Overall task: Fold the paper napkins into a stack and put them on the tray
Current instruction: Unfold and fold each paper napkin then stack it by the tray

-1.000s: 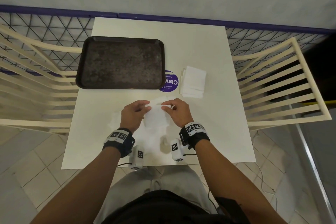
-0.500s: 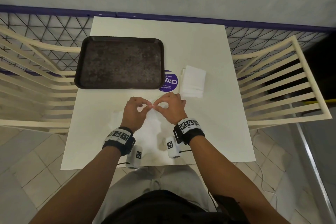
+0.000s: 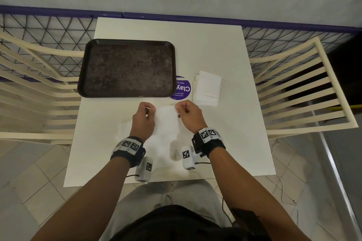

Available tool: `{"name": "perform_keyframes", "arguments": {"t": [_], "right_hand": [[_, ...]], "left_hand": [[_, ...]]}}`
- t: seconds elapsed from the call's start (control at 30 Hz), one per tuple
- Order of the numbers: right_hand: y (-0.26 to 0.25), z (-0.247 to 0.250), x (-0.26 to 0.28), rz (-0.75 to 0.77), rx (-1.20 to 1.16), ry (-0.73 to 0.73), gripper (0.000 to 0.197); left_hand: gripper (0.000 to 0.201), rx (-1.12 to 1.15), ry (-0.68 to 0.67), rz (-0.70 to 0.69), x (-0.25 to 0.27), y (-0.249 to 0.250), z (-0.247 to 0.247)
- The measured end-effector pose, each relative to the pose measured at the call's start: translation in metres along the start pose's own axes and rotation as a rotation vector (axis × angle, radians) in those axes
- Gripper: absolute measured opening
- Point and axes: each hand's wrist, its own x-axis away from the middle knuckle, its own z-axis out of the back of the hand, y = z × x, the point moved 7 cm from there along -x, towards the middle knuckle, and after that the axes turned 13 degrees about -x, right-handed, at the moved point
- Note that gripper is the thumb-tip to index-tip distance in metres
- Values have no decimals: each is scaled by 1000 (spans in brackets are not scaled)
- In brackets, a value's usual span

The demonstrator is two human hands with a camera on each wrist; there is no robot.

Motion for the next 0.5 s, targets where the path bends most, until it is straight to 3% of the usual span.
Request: {"name": "perform_keyframes", "arguments": {"t": [0.13, 0.23, 0.33, 0.5], "right_hand": [[11, -9, -2, -121, 54, -65, 37], [9, -10, -3, -71, 144, -91, 19], [5, -2, -10, -31, 156, -70, 21], [-9, 55, -54, -3, 162, 116, 10]], "left_hand": [[11, -14, 17, -2, -3, 1, -4], [9, -21, 28, -8, -9, 0, -6], [13, -7, 21, 27, -13, 2, -8], [18, 22, -94, 89, -20, -8, -21]]}}
